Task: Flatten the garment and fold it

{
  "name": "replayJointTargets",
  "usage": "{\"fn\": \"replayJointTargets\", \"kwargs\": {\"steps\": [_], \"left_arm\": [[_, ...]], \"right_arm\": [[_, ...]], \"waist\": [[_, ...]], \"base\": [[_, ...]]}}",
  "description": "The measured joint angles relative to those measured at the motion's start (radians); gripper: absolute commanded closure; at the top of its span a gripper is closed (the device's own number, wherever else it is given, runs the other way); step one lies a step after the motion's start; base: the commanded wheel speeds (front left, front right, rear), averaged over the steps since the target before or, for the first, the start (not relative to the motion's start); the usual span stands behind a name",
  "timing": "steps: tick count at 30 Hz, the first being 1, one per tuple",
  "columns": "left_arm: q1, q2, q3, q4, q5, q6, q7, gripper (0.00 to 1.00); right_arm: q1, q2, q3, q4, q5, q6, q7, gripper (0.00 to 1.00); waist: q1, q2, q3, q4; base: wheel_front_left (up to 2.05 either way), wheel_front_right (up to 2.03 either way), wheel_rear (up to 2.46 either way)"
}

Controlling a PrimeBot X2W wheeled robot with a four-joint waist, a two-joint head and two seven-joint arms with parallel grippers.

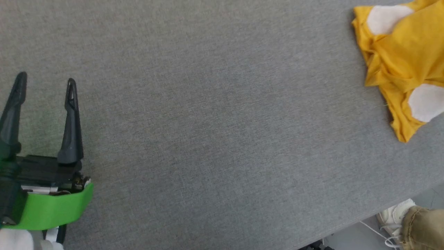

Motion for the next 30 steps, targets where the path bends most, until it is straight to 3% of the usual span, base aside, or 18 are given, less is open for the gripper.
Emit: {"fn": "replayJointTargets", "kwargs": {"steps": [15,17,18,30], "left_arm": [[-0.029,0.013,0.011,-0.06,-0.005,0.011,-0.018,0.0],[-0.034,0.011,0.021,-0.061,-0.005,0.023,-0.018,0.0],[-0.035,0.011,0.026,-0.06,-0.005,0.027,-0.019,0.0],[-0.041,-0.016,0.001,0.014,-0.016,0.036,-0.046,0.0]], "right_arm": [[-0.05,0.032,-0.138,0.224,-0.145,0.0,-0.102,1.0],[-0.059,0.032,-0.146,0.247,-0.159,0.0,-0.119,0.48],[-0.065,0.033,-0.151,0.258,-0.165,0.0,-0.128,0.0],[-0.105,0.033,-0.171,0.369,-0.2,0.0,-0.207,0.0]], "waist": [[-0.0001,0.0,0.126,0.019],[-0.0001,0.0,0.13,0.024],[-0.0001,0.0,0.131,0.026],[-0.0001,0.0,0.075,0.048]], "base": [[0.0,0.0,0.0],[0.0,0.0,0.0],[0.0,0.0,0.0],[0.0,0.0,0.0]]}}
